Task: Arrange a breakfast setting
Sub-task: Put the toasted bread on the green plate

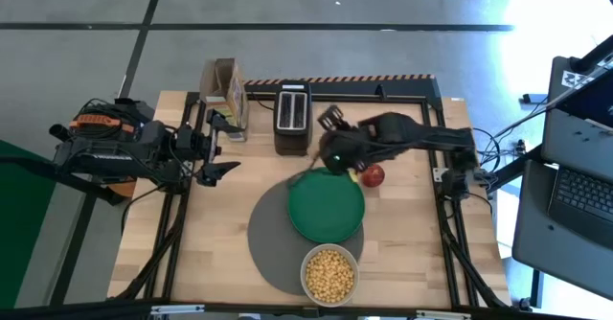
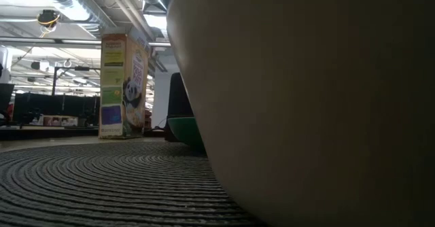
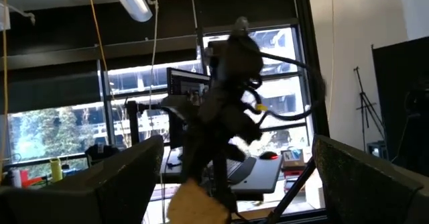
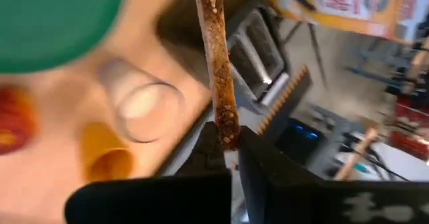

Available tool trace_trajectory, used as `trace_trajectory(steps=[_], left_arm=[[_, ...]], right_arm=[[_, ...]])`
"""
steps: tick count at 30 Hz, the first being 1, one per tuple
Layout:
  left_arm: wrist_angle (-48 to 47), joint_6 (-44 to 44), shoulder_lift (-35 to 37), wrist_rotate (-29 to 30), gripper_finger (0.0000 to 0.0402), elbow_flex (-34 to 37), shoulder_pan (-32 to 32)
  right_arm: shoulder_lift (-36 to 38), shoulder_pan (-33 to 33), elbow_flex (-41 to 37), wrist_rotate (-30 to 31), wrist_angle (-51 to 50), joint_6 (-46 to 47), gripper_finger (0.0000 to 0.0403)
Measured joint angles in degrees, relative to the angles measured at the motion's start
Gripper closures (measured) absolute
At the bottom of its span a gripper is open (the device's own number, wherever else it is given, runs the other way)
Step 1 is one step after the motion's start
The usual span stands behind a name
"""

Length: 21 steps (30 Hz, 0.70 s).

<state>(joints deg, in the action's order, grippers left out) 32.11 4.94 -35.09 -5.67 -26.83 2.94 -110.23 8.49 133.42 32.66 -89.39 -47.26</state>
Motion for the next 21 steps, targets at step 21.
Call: trace_trajectory(steps=[21], left_arm=[[0.3, -3.3, 0.0, -2.4, 0.0025, 0.0, 0.0]], right_arm=[[18.5, 18.1, -53.8, -6.0, 32.1, 26.3, 0.0403]])
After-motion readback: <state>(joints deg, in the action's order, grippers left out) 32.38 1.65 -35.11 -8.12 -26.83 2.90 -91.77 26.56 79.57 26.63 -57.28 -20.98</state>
